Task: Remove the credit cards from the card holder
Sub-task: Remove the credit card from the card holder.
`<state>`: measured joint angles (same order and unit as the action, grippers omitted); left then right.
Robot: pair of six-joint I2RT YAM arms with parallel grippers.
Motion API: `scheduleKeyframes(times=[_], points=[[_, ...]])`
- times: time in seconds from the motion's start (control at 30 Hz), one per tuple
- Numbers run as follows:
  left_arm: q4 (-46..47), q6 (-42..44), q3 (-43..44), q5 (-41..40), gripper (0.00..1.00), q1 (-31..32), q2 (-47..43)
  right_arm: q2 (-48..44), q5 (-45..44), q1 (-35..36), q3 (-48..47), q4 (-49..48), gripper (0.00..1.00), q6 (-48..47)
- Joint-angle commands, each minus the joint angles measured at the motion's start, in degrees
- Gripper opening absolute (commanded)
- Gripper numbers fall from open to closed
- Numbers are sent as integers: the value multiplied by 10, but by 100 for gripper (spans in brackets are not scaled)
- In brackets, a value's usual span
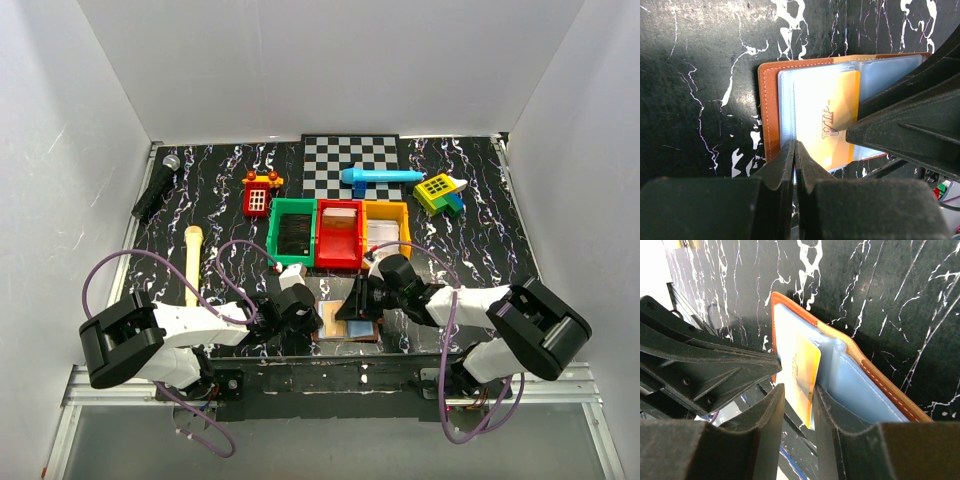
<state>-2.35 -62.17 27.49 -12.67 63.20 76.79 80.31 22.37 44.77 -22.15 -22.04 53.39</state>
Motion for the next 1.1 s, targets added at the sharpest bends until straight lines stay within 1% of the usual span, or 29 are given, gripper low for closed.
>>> scheduleKeyframes(times=[0.0, 0.07, 0.27, 0.33, 0.4, 0.63, 1.07], points=[[-90, 23, -31, 12, 0, 1, 49, 19, 56, 10, -29, -49, 37, 5], [-90, 25, -31, 12, 0, 1, 54, 22, 60, 10, -29, -54, 36, 6], [-86, 27, -30, 12, 0, 1, 56, 24, 83, 10, -25, -84, 30, 9], [-81, 28, -31, 12, 0, 1, 56, 36, 105, 10, -21, -120, 30, 17], [-80, 28, -31, 12, 0, 1, 58, 41, 111, 10, -21, -132, 31, 21], [-78, 26, -31, 12, 0, 1, 59, 42, 116, 11, -23, -115, 33, 15], [-89, 12, -35, 5, 0, 1, 60, 6, 94, 10, -16, -63, 33, -6]])
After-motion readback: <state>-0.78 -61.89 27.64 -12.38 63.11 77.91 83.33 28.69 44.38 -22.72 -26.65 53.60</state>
